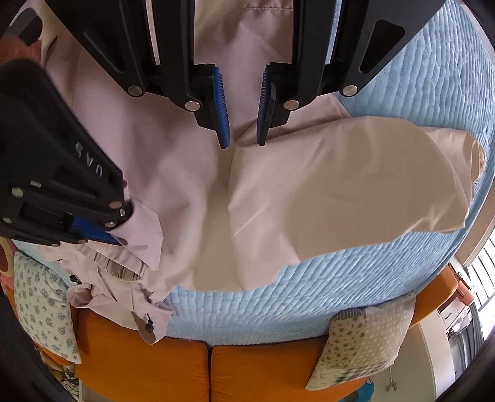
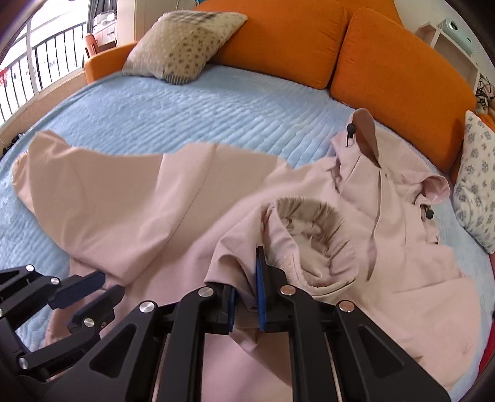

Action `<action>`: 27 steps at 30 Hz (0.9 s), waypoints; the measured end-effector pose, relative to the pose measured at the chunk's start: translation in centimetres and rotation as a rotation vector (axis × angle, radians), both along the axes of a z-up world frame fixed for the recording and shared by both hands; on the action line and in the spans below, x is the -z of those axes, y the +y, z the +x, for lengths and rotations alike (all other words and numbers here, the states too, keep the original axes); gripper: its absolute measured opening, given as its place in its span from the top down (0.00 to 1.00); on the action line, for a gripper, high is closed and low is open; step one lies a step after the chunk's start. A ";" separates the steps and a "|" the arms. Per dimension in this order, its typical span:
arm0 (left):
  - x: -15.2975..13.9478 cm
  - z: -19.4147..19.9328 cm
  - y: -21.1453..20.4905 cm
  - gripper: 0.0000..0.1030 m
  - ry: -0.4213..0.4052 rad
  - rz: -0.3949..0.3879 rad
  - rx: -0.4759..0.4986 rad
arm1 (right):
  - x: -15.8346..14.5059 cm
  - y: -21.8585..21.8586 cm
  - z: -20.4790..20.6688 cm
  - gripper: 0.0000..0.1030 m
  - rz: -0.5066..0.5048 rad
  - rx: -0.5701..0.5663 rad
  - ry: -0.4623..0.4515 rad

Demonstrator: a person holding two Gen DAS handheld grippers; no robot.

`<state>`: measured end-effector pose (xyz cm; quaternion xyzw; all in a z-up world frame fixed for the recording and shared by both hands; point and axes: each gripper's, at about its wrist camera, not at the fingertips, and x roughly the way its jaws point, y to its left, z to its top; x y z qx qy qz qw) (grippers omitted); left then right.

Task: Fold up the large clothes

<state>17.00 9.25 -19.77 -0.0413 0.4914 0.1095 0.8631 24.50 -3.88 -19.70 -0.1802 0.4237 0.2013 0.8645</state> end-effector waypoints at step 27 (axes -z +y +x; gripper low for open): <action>-4.4 -2.9 1.4 0.52 -0.095 0.018 -0.066 | -5.8 -2.8 -5.8 0.45 0.170 0.078 0.017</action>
